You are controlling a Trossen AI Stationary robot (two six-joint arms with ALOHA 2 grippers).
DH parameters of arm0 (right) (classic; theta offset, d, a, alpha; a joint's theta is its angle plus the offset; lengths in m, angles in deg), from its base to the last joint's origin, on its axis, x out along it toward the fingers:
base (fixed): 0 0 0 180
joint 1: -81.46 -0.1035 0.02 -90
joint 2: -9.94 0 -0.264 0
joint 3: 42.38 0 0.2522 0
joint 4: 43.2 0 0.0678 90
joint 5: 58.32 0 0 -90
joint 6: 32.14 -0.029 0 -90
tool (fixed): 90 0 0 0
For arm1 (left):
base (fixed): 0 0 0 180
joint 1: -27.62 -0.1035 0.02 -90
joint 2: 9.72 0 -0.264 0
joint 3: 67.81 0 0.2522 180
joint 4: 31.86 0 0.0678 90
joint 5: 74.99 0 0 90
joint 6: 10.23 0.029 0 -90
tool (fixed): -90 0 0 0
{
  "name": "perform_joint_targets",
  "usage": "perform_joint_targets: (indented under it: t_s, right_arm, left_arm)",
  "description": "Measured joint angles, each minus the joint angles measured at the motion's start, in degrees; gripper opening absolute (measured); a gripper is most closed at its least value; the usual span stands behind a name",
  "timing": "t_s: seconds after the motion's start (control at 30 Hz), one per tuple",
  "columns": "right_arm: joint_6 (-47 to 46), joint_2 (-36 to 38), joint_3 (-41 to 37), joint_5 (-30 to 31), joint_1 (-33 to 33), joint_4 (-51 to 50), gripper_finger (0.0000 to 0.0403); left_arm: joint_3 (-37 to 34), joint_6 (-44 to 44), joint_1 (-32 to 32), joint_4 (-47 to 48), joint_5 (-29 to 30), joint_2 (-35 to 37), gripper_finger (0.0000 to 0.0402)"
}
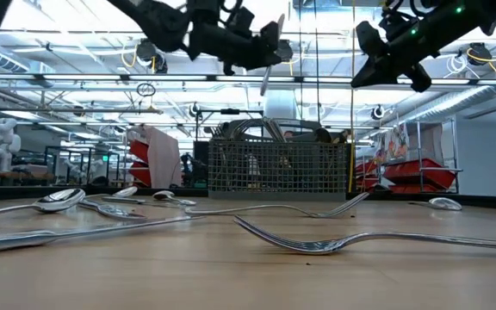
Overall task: Sort silverware
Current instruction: Put the silver table knife into the silverware organizer
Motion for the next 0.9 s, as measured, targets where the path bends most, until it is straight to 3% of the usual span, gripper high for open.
perform_joint_targets:
  t_s: [0.43, 0.67, 0.9]
  right_arm:
    - [3.2, 1.8, 0.0, 0.2, 0.0, 0.3, 0.0000]
    - [5.6, 3.8, 0.0, 0.1, 0.0, -0.1, 0.0000]
    - [6.4, 4.4, 0.0, 0.1, 0.0, -0.2, 0.0000]
  left_arm:
    - [3.5, -10.6, -2.8, -19.8, 1.6, -14.3, 0.0024]
    - [7.9, -7.6, -0.4, -18.6, 2.5, -17.6, 0.0024]
    - [14.1, -2.6, 2.4, -14.2, 11.9, -22.8, 0.0024]
